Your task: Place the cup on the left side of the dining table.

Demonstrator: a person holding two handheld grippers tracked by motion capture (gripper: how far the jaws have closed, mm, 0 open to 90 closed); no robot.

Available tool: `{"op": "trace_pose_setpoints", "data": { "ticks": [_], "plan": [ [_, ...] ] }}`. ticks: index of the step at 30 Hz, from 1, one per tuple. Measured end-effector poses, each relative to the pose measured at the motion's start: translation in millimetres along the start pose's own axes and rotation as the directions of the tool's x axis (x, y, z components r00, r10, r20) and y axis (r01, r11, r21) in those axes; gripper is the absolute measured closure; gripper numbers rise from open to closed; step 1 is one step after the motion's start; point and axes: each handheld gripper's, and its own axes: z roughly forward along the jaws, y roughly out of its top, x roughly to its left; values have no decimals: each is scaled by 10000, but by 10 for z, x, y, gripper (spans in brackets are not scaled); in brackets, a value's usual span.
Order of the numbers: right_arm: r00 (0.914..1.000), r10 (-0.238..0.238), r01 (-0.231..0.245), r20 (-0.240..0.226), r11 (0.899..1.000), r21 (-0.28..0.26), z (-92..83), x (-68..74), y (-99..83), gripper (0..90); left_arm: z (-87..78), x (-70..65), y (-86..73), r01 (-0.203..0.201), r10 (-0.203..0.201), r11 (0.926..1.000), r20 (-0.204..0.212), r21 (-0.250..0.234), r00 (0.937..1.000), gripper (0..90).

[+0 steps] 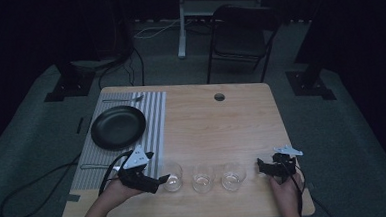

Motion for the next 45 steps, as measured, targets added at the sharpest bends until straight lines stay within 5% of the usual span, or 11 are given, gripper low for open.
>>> {"op": "trace_pose_setpoints", "data": {
  "ticks": [22, 45],
  "plan": [
    [10000, 2, -2, 1, 10000, -2, 0, 0, 0, 120, 338, -177, 277, -801, 750, 9953, 888, 549, 9932, 54],
    [10000, 3, -3, 2, 10000, -1, 0, 0, 0, 120, 783, -394, 619, -1604, 1423, 9832, 1852, 867, 9723, 54]
  ]
}}
